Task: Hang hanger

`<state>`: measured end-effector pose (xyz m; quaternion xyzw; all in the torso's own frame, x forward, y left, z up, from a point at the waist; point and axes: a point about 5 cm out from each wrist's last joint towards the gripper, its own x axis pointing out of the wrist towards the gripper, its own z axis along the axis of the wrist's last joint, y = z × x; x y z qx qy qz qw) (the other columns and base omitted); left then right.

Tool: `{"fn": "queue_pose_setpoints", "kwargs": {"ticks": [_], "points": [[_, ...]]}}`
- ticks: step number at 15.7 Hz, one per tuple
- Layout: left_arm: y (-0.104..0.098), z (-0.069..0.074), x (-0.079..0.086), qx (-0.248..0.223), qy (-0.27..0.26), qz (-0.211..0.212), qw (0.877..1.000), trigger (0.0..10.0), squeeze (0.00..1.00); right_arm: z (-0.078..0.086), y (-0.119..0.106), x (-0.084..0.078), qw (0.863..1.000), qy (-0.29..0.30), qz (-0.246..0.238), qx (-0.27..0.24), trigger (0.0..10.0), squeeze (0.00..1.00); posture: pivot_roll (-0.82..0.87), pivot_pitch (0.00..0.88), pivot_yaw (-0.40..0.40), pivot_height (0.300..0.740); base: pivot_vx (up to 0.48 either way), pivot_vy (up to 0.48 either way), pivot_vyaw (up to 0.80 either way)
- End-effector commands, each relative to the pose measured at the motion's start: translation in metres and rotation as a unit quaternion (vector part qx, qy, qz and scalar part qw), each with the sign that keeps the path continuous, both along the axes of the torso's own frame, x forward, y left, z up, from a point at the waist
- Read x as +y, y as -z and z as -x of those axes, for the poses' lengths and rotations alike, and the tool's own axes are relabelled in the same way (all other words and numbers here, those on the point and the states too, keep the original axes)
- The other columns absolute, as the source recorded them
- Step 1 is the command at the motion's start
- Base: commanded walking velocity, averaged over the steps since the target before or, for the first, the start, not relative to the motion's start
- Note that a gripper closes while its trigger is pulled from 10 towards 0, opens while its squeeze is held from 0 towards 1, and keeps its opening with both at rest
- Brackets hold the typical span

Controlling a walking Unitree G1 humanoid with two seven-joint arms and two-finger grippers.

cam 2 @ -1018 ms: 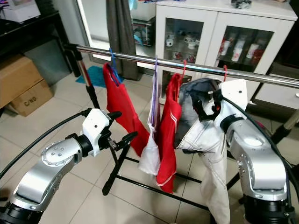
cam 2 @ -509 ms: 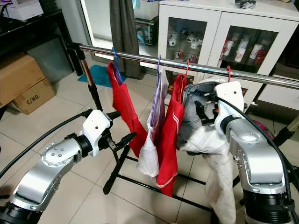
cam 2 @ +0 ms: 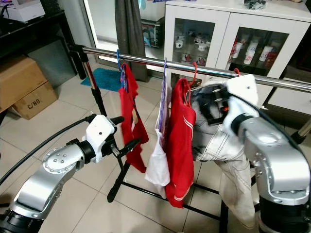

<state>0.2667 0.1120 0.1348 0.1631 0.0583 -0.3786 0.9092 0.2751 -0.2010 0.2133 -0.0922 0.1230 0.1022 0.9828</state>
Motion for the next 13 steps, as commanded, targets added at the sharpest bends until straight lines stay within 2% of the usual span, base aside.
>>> {"fn": "queue_pose_setpoints", "kwargs": {"ticks": [1, 4, 7, 8, 9, 13], "points": [[-0.003, -0.002, -0.001, -0.009, 0.004, -0.007, 1.000, 10.0, 0.00, 0.003, 0.001, 0.008, 1.000, -0.012, -0.005, 0.008, 10.0, 0.00, -0.08, 0.000, 0.055, 0.740, 0.000, 0.000, 0.00], [-0.004, -0.003, -0.001, -0.010, 0.003, -0.009, 1.000, 10.0, 0.00, 0.000, 0.005, 0.016, 1.000, -0.015, -0.012, 0.014, 10.0, 0.00, -0.08, 0.000, 0.057, 0.740, 0.000, 0.000, 0.00], [-0.003, -0.004, -0.002, -0.011, 0.003, -0.011, 1.000, 10.0, 0.00, -0.006, 0.011, 0.027, 1.000, -0.009, 0.006, 0.013, 10.0, 0.00, -0.08, 0.000, 0.055, 0.740, 0.000, 0.000, 0.00], [-0.003, -0.005, -0.002, -0.011, 0.003, -0.011, 1.000, 10.0, 0.00, -0.008, 0.012, 0.027, 1.000, 0.005, 0.014, 0.009, 10.0, 0.00, -0.08, 0.000, 0.053, 0.740, 0.000, 0.000, 0.00], [-0.004, -0.004, -0.003, -0.012, 0.002, -0.010, 1.000, 10.0, 0.00, -0.013, 0.009, 0.023, 0.998, 0.054, 0.028, -0.011, 10.0, 0.00, -0.07, 0.000, 0.050, 0.740, 0.000, 0.000, 0.00], [-0.005, -0.004, -0.004, -0.012, 0.010, -0.001, 1.000, 10.0, 0.00, -0.017, 0.007, 0.016, 0.993, 0.107, 0.045, -0.029, 10.0, 0.00, -0.08, 0.000, 0.051, 0.740, 0.000, 0.000, 0.00]]}}
